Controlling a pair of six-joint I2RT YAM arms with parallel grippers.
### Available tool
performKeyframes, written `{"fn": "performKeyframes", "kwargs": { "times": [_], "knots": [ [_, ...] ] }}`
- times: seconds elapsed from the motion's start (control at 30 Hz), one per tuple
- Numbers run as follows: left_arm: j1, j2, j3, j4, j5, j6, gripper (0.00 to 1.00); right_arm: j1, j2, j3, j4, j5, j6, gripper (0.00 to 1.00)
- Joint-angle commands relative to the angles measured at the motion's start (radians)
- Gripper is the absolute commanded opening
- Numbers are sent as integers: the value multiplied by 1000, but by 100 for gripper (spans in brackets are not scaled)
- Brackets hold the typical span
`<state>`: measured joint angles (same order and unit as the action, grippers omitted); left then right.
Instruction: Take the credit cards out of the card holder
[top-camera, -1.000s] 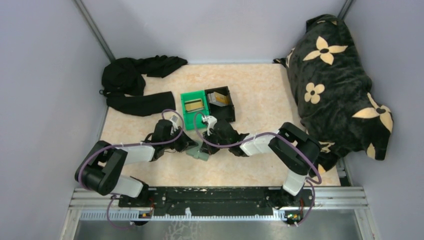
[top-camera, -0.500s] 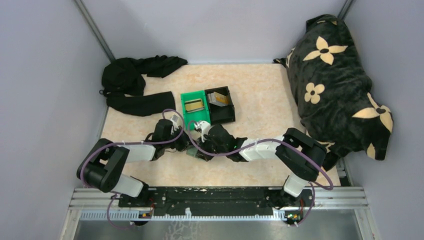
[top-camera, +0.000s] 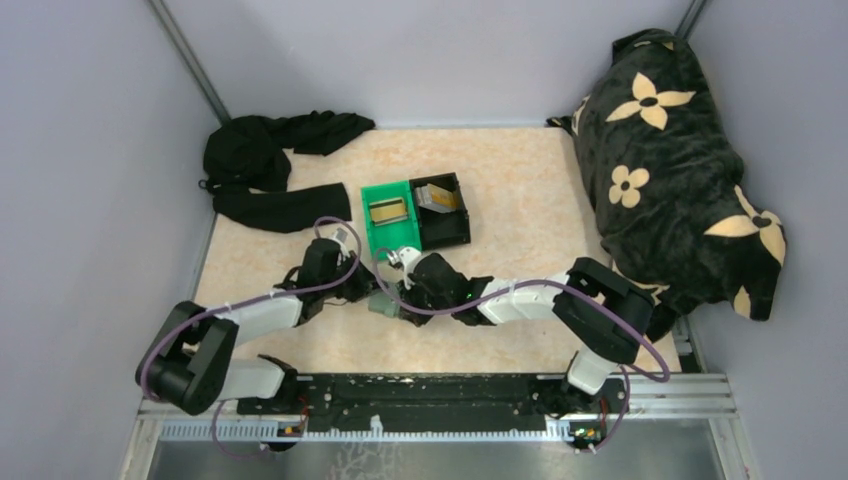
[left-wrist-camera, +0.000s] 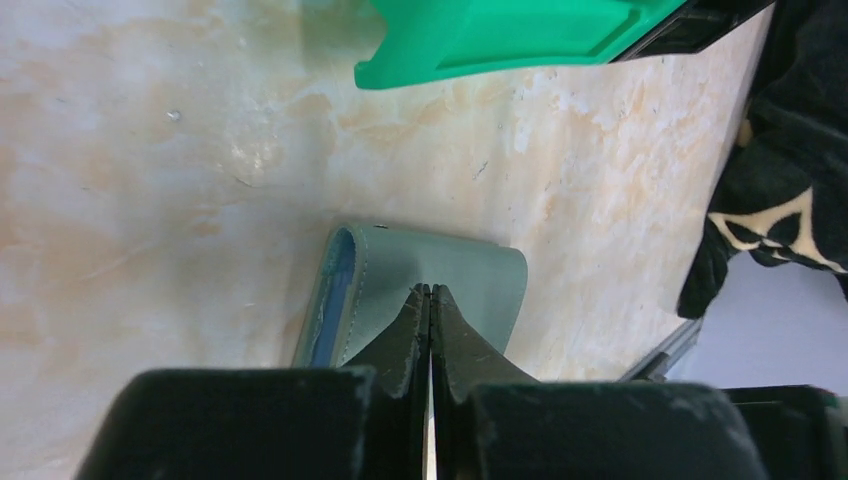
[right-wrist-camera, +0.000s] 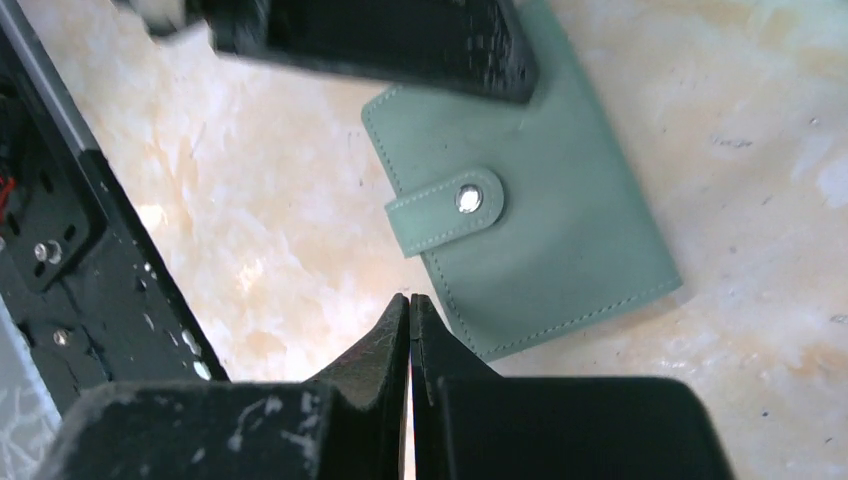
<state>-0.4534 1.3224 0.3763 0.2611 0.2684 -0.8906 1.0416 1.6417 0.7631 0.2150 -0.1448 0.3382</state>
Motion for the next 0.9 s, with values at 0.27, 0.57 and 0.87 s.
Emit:
{"fn": "performKeyframes", "kwargs": {
  "times": [0.27,0.57,0.87],
  "knots": [
    [2,85,115,-25,-243,159,31,15,2,-37,15,-1,25,0],
    [0,185,66,17,-268,184,37,-77,-25,-68,52,-44,51,0],
    [-66,27,-41,-80,-227,114,37,-191,45,17,20,-45,-14,0]
  ]
}}
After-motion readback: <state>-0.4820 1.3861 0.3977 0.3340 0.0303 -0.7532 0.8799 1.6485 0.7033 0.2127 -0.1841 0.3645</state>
